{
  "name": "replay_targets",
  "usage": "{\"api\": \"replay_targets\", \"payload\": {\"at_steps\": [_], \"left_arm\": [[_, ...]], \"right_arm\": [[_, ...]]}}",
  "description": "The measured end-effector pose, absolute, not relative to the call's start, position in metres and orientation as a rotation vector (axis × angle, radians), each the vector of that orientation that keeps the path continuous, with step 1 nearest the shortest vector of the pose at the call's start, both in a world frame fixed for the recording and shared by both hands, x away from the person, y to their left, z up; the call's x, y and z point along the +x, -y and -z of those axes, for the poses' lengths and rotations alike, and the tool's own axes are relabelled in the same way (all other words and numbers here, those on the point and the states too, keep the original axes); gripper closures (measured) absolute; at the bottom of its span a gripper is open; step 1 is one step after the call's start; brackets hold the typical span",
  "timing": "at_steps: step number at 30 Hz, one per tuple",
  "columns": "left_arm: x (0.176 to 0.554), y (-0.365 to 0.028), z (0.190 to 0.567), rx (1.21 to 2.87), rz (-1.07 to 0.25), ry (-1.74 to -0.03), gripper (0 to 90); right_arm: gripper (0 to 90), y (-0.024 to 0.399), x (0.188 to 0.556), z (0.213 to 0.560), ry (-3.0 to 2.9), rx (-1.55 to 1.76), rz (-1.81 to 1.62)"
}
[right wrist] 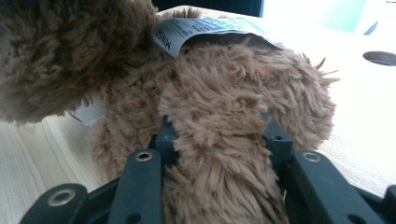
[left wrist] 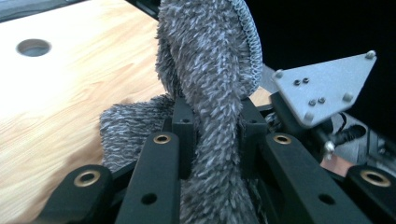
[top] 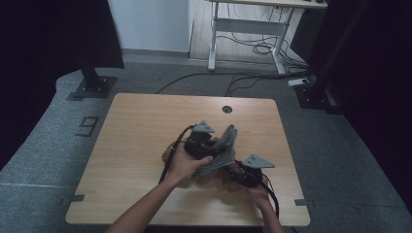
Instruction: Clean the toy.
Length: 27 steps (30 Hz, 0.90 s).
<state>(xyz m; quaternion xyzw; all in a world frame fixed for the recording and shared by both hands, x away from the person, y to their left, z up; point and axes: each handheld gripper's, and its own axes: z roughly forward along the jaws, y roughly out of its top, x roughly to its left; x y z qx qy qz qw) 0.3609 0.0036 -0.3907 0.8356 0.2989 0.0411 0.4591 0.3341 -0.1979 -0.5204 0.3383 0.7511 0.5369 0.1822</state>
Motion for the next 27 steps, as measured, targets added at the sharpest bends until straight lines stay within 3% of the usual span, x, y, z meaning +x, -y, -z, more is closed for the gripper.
{"api": "replay_targets", "payload": {"at_steps": [3,7,9,22,27], "left_arm": [[0.363,0.013,0.411,2.138,-0.120,-0.749,74.2],[0.370,0.005,0.437,2.158,-0.084,-0.796,74.3],[0.372,-0.006,0.439,2.119,-0.059,-0.820,74.7],[0.354,-0.106,0.438,2.025,-0.263,-0.912,74.7],[0.351,-0.142,0.443,1.963,-0.216,-0.955,74.6]], "right_arm": [[61.0,0.198,0.334,0.520,-2.121,0.954,-1.515],[61.0,0.198,0.334,0.521,-2.122,0.949,-1.509],[61.1,0.198,0.334,0.522,-2.127,0.950,-1.506],[61.3,0.200,0.333,0.523,-2.137,0.940,-1.519],[61.3,0.200,0.333,0.524,-2.140,0.940,-1.529]]}}
